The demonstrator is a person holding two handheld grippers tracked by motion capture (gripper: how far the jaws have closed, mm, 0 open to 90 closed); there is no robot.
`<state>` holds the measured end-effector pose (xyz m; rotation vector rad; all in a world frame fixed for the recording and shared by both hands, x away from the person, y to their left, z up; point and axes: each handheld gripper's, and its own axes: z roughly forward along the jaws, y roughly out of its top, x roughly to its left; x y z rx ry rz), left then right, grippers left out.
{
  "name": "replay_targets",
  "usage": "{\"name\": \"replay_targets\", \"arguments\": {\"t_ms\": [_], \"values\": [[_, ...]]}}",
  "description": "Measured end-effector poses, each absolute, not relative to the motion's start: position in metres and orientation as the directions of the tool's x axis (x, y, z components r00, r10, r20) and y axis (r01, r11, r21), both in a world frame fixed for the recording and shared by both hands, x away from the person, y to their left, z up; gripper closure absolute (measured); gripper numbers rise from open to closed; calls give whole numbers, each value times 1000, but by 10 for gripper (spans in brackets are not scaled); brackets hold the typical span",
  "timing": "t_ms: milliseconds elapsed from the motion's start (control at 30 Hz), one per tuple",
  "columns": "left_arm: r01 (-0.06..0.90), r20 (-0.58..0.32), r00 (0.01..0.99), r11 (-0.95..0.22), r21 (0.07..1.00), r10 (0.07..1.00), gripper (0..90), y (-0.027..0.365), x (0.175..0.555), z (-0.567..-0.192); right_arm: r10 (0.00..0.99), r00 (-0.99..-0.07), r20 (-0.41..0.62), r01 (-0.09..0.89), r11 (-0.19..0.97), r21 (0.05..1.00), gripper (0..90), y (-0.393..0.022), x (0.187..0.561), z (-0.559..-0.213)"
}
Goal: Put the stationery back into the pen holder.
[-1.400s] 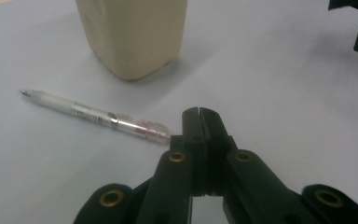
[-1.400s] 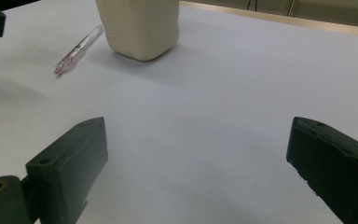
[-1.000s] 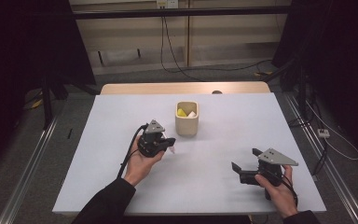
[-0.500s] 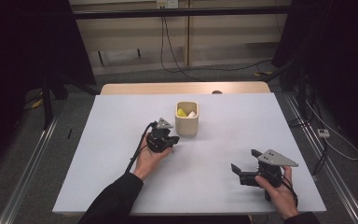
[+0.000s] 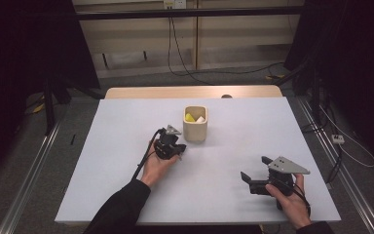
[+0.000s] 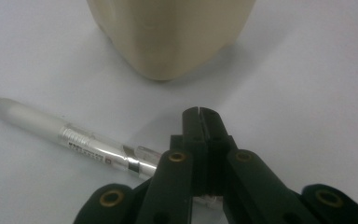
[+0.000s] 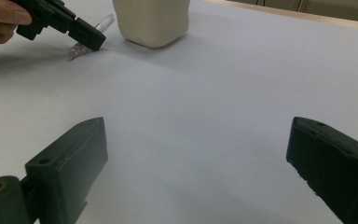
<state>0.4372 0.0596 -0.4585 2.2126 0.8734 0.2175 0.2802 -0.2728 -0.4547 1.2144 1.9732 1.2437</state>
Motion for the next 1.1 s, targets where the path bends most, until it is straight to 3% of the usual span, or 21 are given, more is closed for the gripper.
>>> {"name": "replay_targets", "arguments": {"t_ms": [1100], "values": [[558,-181,753,-469,685,632,900,82,434,-460,879,-476,37,420,190,888,47,-272,279,-455]]}}
